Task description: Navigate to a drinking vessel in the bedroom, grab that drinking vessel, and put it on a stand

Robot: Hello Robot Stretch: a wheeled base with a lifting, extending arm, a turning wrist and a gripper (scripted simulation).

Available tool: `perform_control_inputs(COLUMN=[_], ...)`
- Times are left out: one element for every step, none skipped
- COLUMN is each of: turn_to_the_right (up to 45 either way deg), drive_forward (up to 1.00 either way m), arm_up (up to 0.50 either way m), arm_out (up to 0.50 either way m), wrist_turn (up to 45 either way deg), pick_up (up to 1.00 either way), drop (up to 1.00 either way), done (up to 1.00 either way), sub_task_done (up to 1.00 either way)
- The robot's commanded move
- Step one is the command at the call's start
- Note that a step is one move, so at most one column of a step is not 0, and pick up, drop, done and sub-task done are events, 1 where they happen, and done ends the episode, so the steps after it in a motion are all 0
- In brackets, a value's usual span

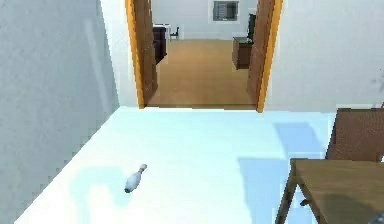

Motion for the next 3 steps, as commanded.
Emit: perform_control_inputs(turn_to_the_right=[0.0, 3.0, 0.0], drive_forward=[1.0, 0.0, 0.5], arm_up=[0.0, 0.0, 0.0], arm_out=[0.0, 0.0, 0.0], wrist_turn=[0.0, 0.0, 0.0], pick_up=[0.0, 0.0, 0.0], drop=[0.0, 0.0, 0.0], done=[0.0, 0.0, 0.0], sub_task_done=[0.0, 0.0, 0.0])
